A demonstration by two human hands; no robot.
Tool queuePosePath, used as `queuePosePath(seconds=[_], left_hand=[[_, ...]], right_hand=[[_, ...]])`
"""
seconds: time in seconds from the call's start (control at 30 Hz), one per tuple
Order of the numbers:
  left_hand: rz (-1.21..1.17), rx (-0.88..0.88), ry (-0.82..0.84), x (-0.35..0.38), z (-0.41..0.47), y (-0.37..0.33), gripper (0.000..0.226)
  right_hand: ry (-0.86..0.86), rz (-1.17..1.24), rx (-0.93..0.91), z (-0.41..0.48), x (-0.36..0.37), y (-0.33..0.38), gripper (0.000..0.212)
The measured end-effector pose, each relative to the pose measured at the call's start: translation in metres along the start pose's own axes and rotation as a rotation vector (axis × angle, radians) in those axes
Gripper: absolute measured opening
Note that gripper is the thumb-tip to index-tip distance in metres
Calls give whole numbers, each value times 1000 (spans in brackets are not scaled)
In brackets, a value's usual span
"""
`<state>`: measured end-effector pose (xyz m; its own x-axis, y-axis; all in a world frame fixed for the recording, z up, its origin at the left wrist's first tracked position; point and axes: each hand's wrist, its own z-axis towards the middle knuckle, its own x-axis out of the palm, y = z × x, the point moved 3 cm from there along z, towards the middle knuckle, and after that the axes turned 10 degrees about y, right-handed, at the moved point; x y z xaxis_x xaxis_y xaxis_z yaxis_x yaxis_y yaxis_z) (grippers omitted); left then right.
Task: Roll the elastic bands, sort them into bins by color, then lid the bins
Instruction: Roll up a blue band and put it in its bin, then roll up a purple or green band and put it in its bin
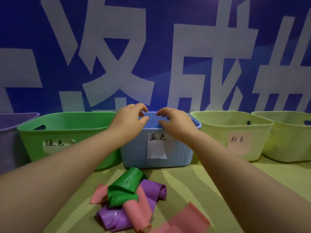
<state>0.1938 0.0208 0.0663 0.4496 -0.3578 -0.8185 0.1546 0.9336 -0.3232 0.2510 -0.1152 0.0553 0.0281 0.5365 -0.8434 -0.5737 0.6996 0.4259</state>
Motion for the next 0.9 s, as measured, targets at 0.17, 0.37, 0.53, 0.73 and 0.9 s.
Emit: queuePosePath(seconds=[0.17, 0.37, 0.53, 0.73, 0.9], left_hand=[[-37, 27, 35, -4, -16, -7, 16], [-58, 35, 83, -10, -50, -16, 20], [-46, 11, 121, -18, -78, -24, 30], [-127, 22, 140, -23, -106, -28, 31], [-110, 16, 131, -25, -121, -26, 27]], right_hand=[[-88, -51, -31, -20, -4, 12, 26], [-29, -96, -76, -85, 13, 23, 24], [253, -206, 106, -108, 49, 17, 28], [408, -272, 210, -113, 74, 16, 33], [285, -158, 221, -125, 62, 27, 23]])
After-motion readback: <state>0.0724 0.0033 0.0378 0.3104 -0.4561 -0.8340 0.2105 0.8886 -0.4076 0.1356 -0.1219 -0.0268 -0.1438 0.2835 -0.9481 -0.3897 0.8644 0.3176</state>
